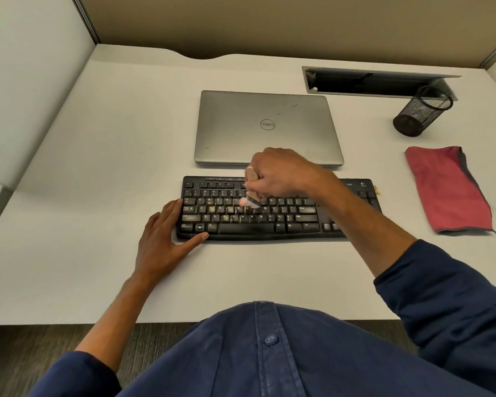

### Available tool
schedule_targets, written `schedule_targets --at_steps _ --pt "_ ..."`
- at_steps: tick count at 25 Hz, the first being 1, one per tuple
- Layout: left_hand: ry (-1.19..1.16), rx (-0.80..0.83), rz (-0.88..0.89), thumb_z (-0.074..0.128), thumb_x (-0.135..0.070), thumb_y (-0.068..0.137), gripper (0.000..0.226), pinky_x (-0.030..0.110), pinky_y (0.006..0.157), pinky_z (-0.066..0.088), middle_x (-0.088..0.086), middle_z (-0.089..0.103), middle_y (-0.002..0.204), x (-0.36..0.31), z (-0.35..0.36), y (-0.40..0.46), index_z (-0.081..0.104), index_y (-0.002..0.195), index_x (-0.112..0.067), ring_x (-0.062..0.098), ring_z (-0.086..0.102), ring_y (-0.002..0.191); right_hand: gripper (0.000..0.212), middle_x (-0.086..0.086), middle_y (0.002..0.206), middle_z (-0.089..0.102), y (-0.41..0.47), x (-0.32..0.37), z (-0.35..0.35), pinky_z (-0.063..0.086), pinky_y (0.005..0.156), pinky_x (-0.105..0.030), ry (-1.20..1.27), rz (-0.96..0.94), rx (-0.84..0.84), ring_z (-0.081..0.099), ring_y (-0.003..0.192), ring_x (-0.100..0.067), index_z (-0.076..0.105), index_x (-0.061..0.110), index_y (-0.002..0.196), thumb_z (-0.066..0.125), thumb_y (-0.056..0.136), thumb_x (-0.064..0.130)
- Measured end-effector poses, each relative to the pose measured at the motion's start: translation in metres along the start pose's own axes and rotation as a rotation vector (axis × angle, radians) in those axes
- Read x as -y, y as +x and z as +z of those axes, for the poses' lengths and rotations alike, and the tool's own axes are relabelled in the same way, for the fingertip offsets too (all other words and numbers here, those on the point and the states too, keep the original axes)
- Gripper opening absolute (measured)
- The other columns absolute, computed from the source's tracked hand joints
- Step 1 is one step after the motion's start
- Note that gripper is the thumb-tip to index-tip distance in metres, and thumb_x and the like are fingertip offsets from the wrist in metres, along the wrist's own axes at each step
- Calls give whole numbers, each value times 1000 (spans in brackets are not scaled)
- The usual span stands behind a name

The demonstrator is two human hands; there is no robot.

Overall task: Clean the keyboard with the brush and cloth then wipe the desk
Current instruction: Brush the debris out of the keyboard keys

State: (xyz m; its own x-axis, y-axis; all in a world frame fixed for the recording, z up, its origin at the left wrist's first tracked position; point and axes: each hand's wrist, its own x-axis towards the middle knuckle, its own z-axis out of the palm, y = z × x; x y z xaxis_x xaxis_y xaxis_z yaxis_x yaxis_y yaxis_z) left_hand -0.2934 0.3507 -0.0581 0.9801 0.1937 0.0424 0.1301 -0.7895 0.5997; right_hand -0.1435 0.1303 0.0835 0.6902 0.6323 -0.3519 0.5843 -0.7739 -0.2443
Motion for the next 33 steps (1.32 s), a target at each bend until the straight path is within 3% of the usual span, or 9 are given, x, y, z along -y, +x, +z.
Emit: schedule_targets --at_steps 5,9,13,16,19,23,26,30,33 --pt "-4 -3 5 50 -79 74 94 42 102 42 -11 40 154 -1 0 0 36 152 -29 22 42 133 21 4 73 61 1 3 -7 40 57 -19 64 -7 -93 52 61 -8 66 18 96 53 99 34" --pt "1 4 1 49 -80 73 96 44 103 42 -9 40 154 -1 -1 0 35 152 -28 23 41 135 28 3 89 74 7 15 6 52 74 -28 201 -78 -183 66 81 -13 73 21 107 54 98 41" --pt "-11 -5 3 49 -79 73 96 43 104 41 -10 40 154 -3 -1 0 36 152 -27 22 41 134 25 7 73 62 5 5 0 42 59 -21 38 -9 -66 54 64 -8 70 17 100 53 99 36" --pt "-6 0 4 49 -80 73 96 43 103 41 -10 40 154 -1 -1 0 36 152 -28 22 41 134 22 8 66 51 5 8 -11 39 56 -21 -37 -1 -106 48 59 -9 67 16 94 52 100 30" --pt "-3 4 3 49 -80 73 96 45 103 42 -9 40 155 -2 -1 0 35 152 -27 23 41 135 25 8 66 57 4 16 -4 43 60 -22 20 -26 -200 49 56 -6 67 17 91 51 100 34" --pt "-1 -3 3 49 -80 73 96 43 104 41 -9 40 155 -2 -1 -1 35 152 -27 22 40 134 21 0 70 68 3 13 3 47 61 -27 107 56 -156 52 55 -9 67 12 86 57 95 27" --pt "-3 0 6 48 -80 73 97 45 105 41 -7 40 155 -2 -1 0 35 153 -26 23 40 135 24 -3 69 70 2 8 7 51 62 -31 154 110 -265 60 57 -15 69 7 82 57 93 25" --pt "-1 -4 7 50 -78 74 93 42 105 40 -11 40 154 0 0 0 35 152 -29 21 40 135 22 3 64 69 0 5 10 48 58 -26 233 144 -186 57 52 -6 69 11 78 59 92 24" --pt "-5 -7 17 51 -77 75 92 41 104 40 -11 41 153 -1 0 0 36 152 -29 20 40 134 24 2 67 71 1 4 11 51 62 -30 257 192 -294 63 59 -11 69 10 80 57 93 27"
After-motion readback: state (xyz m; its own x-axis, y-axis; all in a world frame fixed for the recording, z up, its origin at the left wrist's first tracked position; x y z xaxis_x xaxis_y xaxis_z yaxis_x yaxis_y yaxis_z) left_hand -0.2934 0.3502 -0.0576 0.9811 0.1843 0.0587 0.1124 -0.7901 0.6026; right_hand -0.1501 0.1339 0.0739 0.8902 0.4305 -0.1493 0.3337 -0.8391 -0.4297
